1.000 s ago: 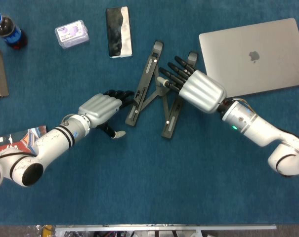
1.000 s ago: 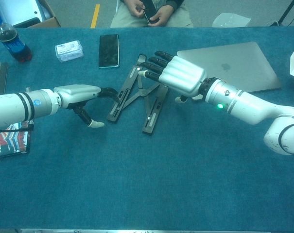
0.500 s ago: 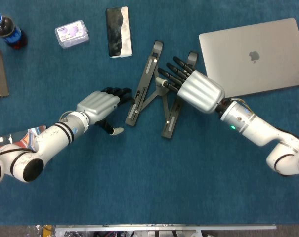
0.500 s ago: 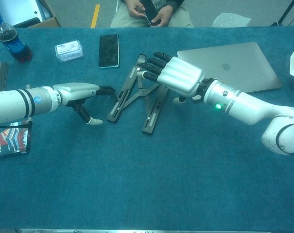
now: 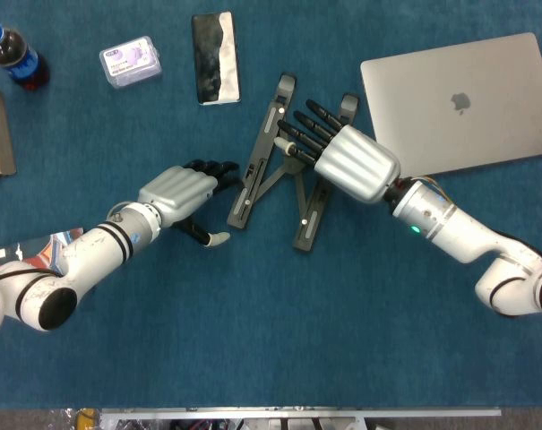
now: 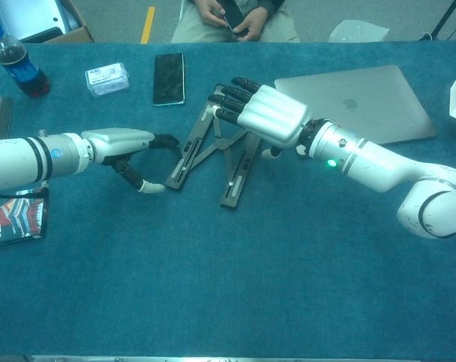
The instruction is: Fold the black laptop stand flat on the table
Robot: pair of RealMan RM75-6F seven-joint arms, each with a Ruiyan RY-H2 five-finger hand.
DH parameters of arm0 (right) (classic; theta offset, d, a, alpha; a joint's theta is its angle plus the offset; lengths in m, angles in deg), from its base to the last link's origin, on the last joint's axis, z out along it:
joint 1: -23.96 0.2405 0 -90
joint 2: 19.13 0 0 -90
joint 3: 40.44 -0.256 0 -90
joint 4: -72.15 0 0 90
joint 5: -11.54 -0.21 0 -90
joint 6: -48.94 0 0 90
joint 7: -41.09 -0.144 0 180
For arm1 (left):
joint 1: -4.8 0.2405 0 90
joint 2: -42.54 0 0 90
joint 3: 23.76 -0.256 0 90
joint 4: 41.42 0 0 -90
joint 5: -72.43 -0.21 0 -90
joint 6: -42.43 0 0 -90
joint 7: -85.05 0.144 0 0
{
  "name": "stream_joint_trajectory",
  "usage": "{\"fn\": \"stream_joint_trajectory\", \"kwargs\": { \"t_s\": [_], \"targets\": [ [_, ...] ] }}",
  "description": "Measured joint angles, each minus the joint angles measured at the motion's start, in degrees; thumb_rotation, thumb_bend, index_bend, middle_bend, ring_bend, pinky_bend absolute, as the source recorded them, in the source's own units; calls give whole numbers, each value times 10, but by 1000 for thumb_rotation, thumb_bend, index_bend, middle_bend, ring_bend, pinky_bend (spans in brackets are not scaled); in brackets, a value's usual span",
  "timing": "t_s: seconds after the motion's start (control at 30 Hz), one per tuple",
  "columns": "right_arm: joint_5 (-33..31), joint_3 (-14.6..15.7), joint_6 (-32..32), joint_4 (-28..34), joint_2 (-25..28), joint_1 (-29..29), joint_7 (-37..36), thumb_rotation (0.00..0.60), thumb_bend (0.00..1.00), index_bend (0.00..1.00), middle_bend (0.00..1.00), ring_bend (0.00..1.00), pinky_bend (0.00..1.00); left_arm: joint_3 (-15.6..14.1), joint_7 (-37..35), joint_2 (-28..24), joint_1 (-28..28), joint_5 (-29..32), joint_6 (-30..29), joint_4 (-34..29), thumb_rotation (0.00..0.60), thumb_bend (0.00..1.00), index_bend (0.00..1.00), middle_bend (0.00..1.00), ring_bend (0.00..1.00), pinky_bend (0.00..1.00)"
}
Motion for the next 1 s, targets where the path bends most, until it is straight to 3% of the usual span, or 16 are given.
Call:
{"fn": "stream_joint_trajectory", "kwargs": {
  "t_s": [1.0],
  "targets": [
    [-6,-5,12,-33,-32,13,-1,600,0,0,0,0,35,-4,-9,-7,-12,-1,10,-31,411,280,64,42,0,39]
  ]
}}
